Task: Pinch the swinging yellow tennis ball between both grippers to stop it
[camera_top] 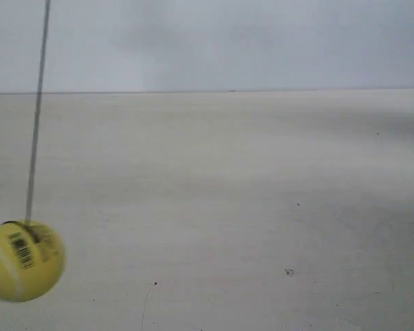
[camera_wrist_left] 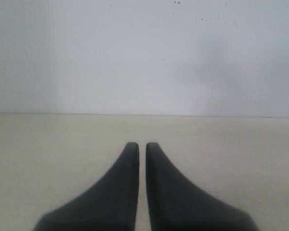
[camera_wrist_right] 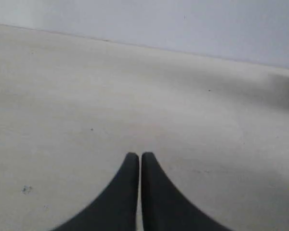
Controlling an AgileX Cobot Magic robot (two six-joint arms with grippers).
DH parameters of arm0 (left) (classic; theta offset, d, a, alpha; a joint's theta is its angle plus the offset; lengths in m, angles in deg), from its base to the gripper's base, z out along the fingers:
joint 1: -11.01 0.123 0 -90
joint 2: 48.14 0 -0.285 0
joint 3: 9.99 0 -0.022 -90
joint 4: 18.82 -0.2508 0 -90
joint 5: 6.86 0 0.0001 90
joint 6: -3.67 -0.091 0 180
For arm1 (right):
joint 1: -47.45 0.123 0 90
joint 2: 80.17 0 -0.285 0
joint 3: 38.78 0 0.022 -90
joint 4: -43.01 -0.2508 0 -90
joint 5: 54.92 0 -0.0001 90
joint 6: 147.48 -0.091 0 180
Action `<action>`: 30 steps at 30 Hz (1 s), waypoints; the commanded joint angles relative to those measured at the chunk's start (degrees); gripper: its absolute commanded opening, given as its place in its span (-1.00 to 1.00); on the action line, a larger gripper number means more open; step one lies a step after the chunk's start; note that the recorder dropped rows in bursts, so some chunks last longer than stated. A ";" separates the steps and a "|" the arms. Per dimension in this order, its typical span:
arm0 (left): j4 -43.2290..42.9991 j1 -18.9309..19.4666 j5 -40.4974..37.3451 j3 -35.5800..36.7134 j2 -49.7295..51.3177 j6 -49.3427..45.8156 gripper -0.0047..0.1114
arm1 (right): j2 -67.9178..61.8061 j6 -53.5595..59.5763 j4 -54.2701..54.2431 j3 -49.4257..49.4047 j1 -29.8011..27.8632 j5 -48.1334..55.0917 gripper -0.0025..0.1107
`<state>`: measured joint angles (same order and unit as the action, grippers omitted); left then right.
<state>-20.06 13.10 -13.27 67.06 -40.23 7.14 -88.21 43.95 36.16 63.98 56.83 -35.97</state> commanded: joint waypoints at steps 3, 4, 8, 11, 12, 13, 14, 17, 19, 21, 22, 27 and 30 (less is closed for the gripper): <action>0.36 0.14 0.62 0.17 -0.13 1.18 -0.84 | 0.25 3.99 0.99 0.02 -0.23 -12.16 -0.96; 0.36 0.14 0.84 0.17 -0.13 1.18 -0.84 | 0.25 3.82 0.99 0.02 -0.23 -13.89 -0.96; 0.36 0.14 2.90 0.17 -0.13 2.83 -0.84 | 0.25 -2.63 -0.57 0.02 -0.23 -18.05 -0.96; 0.36 0.14 5.46 0.17 -0.13 3.37 -0.84 | 0.25 -8.71 -0.96 0.02 -0.23 -18.95 -0.96; 0.36 0.14 5.96 0.17 -0.13 3.37 -0.84 | 0.25 -10.48 -0.96 0.02 -0.23 -19.42 -0.96; 0.36 0.14 8.40 0.17 -0.13 3.37 -0.84 | 0.25 -11.73 -0.96 0.02 -0.23 -20.51 -0.96; 0.36 0.14 10.12 0.17 -0.13 4.90 -0.84 | 0.25 -12.41 -0.96 0.02 -0.23 -22.00 -0.96; 0.36 0.14 14.73 0.17 -0.13 9.41 -0.84 | 0.25 -15.20 -2.12 0.02 -0.23 -24.89 -0.96; 0.36 0.14 17.37 0.17 -0.13 9.41 -0.84 | 0.25 -17.23 -3.24 0.02 -0.23 -25.92 -0.96; 0.36 0.14 19.47 0.17 -0.13 9.41 -0.84 | 0.25 -18.55 -3.41 0.02 -0.23 -27.16 -0.96; 0.36 0.14 20.69 0.17 -0.13 9.41 -0.84 | 0.25 -19.17 -3.41 0.02 -0.23 -28.09 -0.96; -0.26 0.14 28.19 0.17 -0.13 9.82 -0.84 | 0.25 -20.03 -1.55 0.02 -0.23 -36.85 -0.96; -2.16 0.14 29.73 -1.30 -0.13 13.13 -0.84 | 0.25 -20.99 1.60 0.67 -0.23 -38.37 -0.96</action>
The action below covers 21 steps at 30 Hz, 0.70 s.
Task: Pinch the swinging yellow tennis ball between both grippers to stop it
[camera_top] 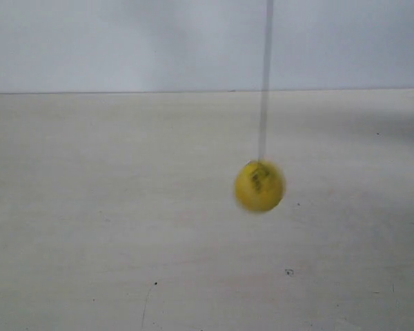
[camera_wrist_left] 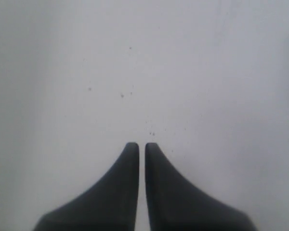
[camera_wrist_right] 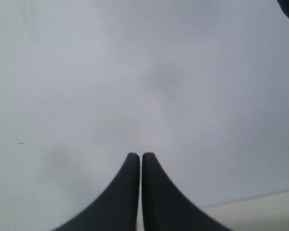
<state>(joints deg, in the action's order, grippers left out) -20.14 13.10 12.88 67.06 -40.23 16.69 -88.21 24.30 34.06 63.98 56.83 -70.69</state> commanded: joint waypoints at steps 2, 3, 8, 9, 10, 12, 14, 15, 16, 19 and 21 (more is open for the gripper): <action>-6.98 0.14 4.97 -2.74 -0.13 8.05 -0.84 | 0.25 -3.16 5.82 2.31 -0.23 -4.10 -0.96; -10.11 0.14 6.27 -3.55 -0.10 10.53 -0.84 | 0.25 -4.46 6.79 3.30 -0.23 -5.02 -0.96; -20.87 0.14 14.17 -9.92 4.55 14.66 -0.84 | -5.48 -5.16 8.02 7.65 -0.23 -10.58 -0.96; -21.61 0.14 14.30 -11.54 5.56 14.66 -0.84 | -7.92 -5.16 8.95 9.38 -0.23 -11.20 -0.96; -22.38 0.14 14.17 -13.69 6.94 14.93 -0.84 | -9.73 -5.16 10.19 10.75 -0.23 -11.46 -0.96; -23.60 0.14 11.52 -18.06 10.13 16.04 -0.84 | -15.00 -6.66 13.40 14.66 -0.23 -11.07 -0.96; -24.15 0.14 6.59 -21.97 13.72 17.46 -0.84 | -20.35 -8.84 16.98 18.92 -0.23 -9.22 -0.96; -24.15 0.14 4.58 -23.33 15.19 17.65 -0.84 | -23.54 -9.91 18.80 20.56 -0.23 -8.12 -0.96; -24.15 0.14 2.55 -24.55 16.65 17.88 -0.84 | -26.05 -10.67 20.83 22.10 -0.23 -7.11 -0.96; -24.15 0.14 -3.13 -27.53 22.18 17.88 -0.84 | -35.11 -15.30 27.45 26.67 -0.23 -3.06 -0.96; -24.15 0.02 -5.26 -27.97 25.82 18.45 -0.84 | -40.34 -17.87 32.40 27.79 -0.23 -1.99 -0.96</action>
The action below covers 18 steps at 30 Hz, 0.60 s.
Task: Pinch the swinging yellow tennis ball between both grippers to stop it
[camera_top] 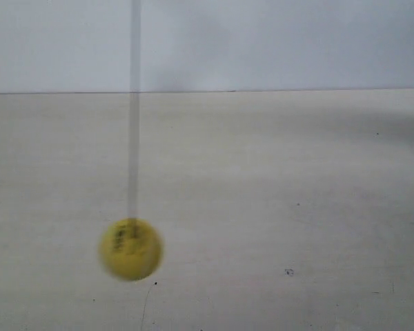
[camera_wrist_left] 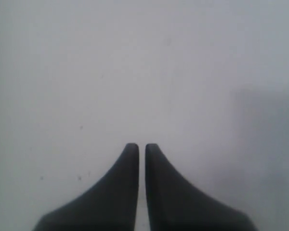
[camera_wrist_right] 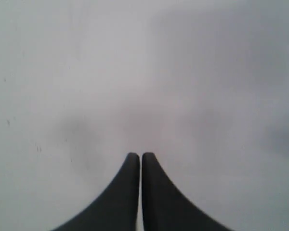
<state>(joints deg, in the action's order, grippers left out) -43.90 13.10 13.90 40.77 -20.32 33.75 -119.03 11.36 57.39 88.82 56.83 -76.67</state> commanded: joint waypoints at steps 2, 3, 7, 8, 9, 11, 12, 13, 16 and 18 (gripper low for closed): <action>-0.50 0.02 -8.03 -1.73 9.73 1.70 -0.84 | -13.37 -7.52 14.41 3.18 -0.23 4.09 -0.96; -0.68 0.02 -8.46 -1.73 11.30 2.14 -0.84 | -15.71 -9.22 17.44 3.18 -0.23 4.09 -0.96; -11.72 0.02 -8.38 -1.73 18.42 10.71 -0.84 | -23.42 -15.90 31.72 3.18 -0.23 4.09 -0.96; -17.89 -0.08 -7.36 -1.73 20.04 15.37 -0.84 | -24.83 -17.05 34.27 3.18 -0.23 4.09 -0.96; -23.90 -0.08 -5.83 -1.73 21.50 19.65 -0.84 | -25.99 -18.47 36.77 3.18 -0.23 4.09 -0.96; -39.94 0.03 0.67 -1.92 24.37 29.51 -0.84 | -27.57 -19.43 39.61 3.18 -0.23 3.53 -0.96; -46.26 0.03 4.41 -2.18 25.76 32.57 -0.84 | -28.14 -19.74 41.01 3.18 -0.23 3.02 -0.96; -50.34 0.03 7.20 -2.37 26.83 34.90 -0.84 | -28.41 -20.51 43.01 3.18 -0.23 2.51 -0.96; -57.09 0.03 9.32 -2.92 29.81 38.19 -0.84 | -28.92 -23.47 50.08 3.18 -0.23 0.04 -0.96; -57.46 0.03 7.59 -2.92 31.50 38.24 -0.84 | -28.92 -26.83 56.32 3.18 -0.23 -3.46 -0.96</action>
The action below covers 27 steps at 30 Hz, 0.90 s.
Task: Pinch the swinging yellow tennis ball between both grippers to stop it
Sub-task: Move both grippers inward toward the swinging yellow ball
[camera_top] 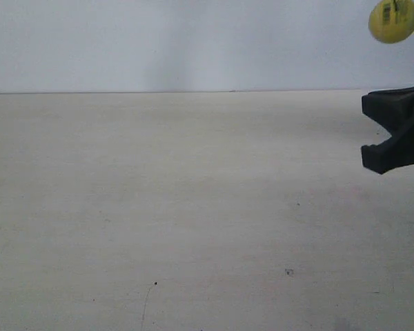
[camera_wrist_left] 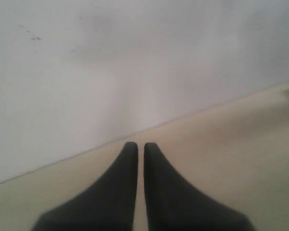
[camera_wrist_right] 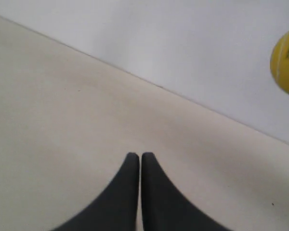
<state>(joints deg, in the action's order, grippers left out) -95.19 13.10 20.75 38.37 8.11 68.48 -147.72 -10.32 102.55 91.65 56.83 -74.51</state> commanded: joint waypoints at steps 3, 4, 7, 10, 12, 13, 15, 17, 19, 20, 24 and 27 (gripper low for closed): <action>-7.66 0.03 -0.32 -0.51 5.31 3.51 -0.84 | -0.22 -11.02 23.95 0.35 -0.23 -14.09 -0.96; -8.38 0.03 -0.18 -0.51 6.21 3.51 -0.84 | -0.22 -12.01 25.35 0.35 -0.23 -16.21 -0.96; -10.48 0.03 0.16 -0.51 9.18 3.51 -0.84 | -0.22 -12.72 26.26 0.35 -0.23 -17.82 -0.96; -11.51 0.03 3.52 -0.51 13.21 2.33 -0.84 | -0.71 -13.61 26.26 0.35 -0.23 -17.34 -0.96; -11.74 0.03 6.90 -0.51 16.45 0.07 -0.84 | -1.47 -13.61 26.26 0.35 -0.23 -18.13 -0.96; -11.74 0.03 8.37 -0.51 17.99 -0.88 -0.84 | -1.88 -13.61 26.26 0.35 -0.23 -18.64 -0.96; -11.74 0.03 9.88 -0.51 20.25 -1.72 -0.84 | -3.20 -13.33 26.26 0.35 -0.23 -19.37 -0.96; -11.74 0.03 10.12 -0.51 21.96 -2.23 -0.84 | -5.22 -12.19 26.26 0.35 -0.23 -20.61 -0.96; -11.74 0.03 10.12 -0.51 22.54 -2.35 -0.84 | -7.34 -11.00 26.01 0.35 -0.23 -22.27 -0.96; -11.74 0.03 10.24 -0.51 22.52 -2.35 -0.84 | -8.19 -10.14 25.87 0.35 -0.23 -23.13 -0.96; -11.74 0.03 11.86 -0.51 22.52 -2.97 -0.84 | -12.07 -6.26 23.14 0.35 -0.23 -25.78 -0.96; -11.74 0.03 14.67 -0.51 22.52 -3.46 -0.84 | -14.65 -3.85 21.99 0.35 -0.23 -27.75 -0.96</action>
<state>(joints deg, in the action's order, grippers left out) -106.80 13.10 33.05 38.13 30.70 65.67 -161.06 -16.00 125.87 91.75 56.83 -100.48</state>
